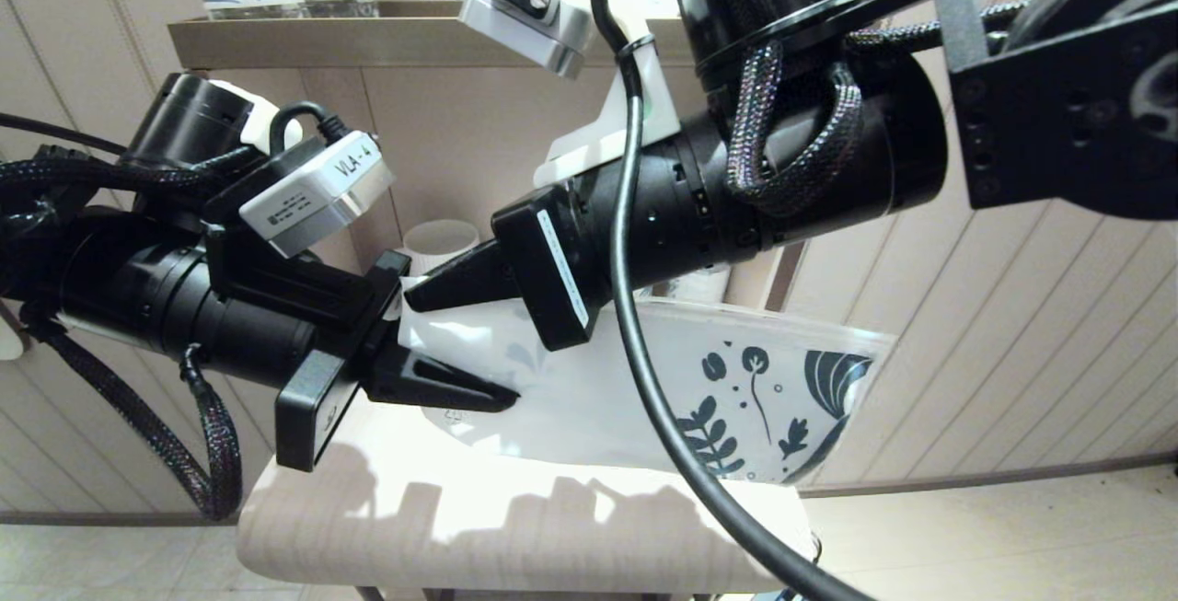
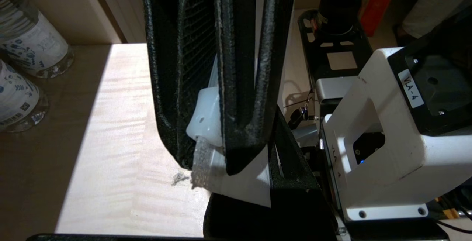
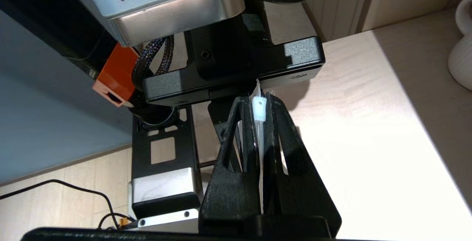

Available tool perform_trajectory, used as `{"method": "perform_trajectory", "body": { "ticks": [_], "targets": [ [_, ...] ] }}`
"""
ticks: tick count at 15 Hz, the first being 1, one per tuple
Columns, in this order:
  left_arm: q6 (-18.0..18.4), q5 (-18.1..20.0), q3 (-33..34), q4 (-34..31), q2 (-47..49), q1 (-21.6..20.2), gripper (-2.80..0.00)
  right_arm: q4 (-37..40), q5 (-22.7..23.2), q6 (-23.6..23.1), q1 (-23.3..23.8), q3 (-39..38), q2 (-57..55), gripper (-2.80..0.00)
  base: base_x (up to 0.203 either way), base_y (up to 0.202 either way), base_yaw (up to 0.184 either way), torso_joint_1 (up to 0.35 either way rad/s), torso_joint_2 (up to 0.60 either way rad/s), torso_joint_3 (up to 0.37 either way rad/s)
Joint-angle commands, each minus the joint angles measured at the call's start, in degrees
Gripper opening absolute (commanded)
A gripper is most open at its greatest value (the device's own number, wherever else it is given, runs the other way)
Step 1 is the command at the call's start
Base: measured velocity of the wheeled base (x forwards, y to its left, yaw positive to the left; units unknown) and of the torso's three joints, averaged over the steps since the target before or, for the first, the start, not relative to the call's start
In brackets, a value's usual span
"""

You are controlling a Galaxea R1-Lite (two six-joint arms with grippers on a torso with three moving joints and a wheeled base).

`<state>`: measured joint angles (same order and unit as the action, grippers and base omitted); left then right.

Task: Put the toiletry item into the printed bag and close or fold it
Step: Hand it to the other hand

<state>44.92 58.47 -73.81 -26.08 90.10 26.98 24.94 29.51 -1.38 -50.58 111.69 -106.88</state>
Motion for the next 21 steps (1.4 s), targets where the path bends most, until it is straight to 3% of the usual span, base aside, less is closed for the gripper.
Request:
{"method": "perform_trajectory", "body": {
  "ticks": [1, 6, 13, 21],
  "targets": [
    [0.3, 0.3, 0.0, -0.1, 0.0, 0.0, -2.8, 0.1, 0.2, 0.1, 0.0, -0.1, -0.1, -2.8, 0.0, 0.0, 0.0, 0.0, 0.0, 0.0],
    [0.3, 0.2, 0.0, -0.1, 0.1, 0.0, -2.8, 0.2, 0.1, 0.0, 0.3, -1.5, 0.9, -2.8, 0.0, 0.0, 0.0, 0.0, 0.0, 0.0],
    [0.3, -0.1, -0.1, 0.4, 1.3, -0.1, -2.8, -0.2, 0.1, -0.2, 3.3, -10.4, 8.9, -2.8, 0.0, 0.0, 0.0, 0.0, 0.0, 0.0],
    [0.3, -0.2, -0.4, 0.5, 2.3, -0.1, -2.8, -0.7, 0.3, -0.4, 4.0, -12.9, 10.5, -2.8, 0.0, 0.0, 0.0, 0.0, 0.0, 0.0]
  ]
}}
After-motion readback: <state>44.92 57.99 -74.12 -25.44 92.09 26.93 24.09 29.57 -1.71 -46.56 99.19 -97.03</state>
